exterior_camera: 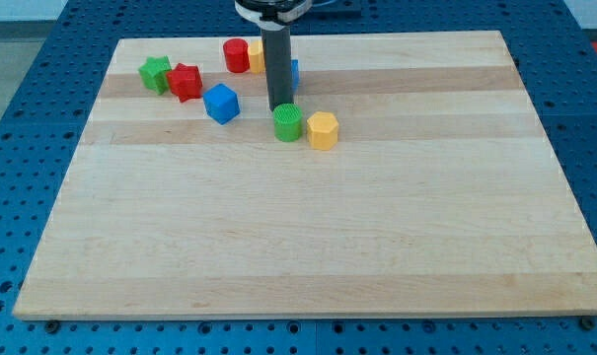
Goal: Slightly move the red circle to the top left of the yellow heart
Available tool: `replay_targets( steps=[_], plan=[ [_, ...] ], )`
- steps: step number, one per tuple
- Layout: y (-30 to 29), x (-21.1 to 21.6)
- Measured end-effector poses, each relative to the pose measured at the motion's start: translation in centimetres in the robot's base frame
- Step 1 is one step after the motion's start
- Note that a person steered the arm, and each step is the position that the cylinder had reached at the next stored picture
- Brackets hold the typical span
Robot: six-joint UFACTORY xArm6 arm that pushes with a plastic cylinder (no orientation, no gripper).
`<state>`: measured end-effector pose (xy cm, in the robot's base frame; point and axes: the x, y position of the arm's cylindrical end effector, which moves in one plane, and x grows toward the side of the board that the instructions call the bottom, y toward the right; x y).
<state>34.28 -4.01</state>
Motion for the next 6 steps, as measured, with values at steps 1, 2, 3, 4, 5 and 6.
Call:
replay_targets(
  steps=[1,2,3,4,5,6],
  plan=[
    [-0.1,-1.8],
    [-0.8,-3.7],
    [-3.0,-5.2],
    [-6.2,-7.6],
    [-9.9,-9.2],
    [-13.4,-9.3]
  ],
)
